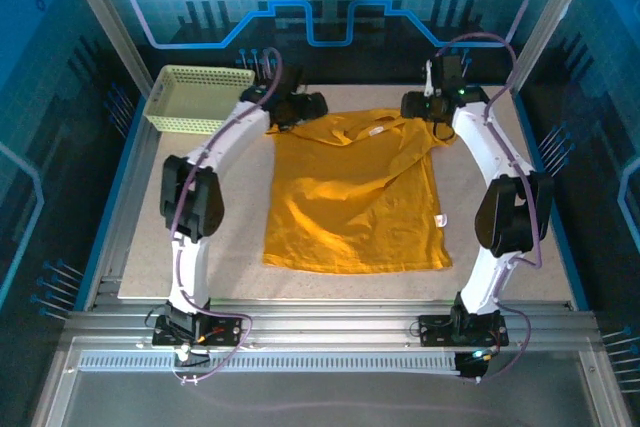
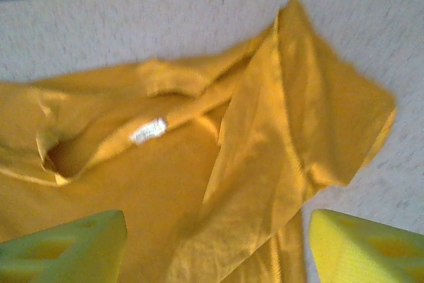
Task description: Fold the inside-out t-shirt
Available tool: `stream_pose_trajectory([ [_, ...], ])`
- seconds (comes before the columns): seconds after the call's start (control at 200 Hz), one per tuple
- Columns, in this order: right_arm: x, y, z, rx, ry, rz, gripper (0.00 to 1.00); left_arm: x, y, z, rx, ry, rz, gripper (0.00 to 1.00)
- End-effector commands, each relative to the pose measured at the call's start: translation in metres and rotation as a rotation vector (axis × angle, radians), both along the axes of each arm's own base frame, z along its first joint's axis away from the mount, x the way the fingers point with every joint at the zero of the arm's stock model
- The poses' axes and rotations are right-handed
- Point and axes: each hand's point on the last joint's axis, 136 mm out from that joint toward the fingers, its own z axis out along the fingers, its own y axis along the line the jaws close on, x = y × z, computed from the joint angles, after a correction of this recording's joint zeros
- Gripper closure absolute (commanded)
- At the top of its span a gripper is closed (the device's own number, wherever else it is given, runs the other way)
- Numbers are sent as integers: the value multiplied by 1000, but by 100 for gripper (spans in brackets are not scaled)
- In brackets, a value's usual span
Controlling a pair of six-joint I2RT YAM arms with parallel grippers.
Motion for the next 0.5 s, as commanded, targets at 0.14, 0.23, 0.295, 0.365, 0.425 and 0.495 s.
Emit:
stream_pose_trajectory([
  [0.14, -41, 19, -44, 136, 76, -26, 27, 4, -56, -65, 213, 35, -180, 17],
  [0.23, -54, 20, -53, 155, 81, -34, 27, 12, -59, -82, 261, 39, -196, 19],
  [0.295, -65, 22, -56, 164, 83, -34, 27, 19, -60, -91, 285, 29, -196, 21],
  [0.365, -74, 25, -56, 178, 79, -29, 27, 28, -61, -99, 308, 12, -201, 25],
  [0.425, -83, 30, -57, 186, 79, -17, 27, 36, -62, -103, 319, -11, -199, 29],
  [0.495, -92, 37, -55, 186, 74, 3, 27, 46, -67, -107, 322, -41, -207, 36],
])
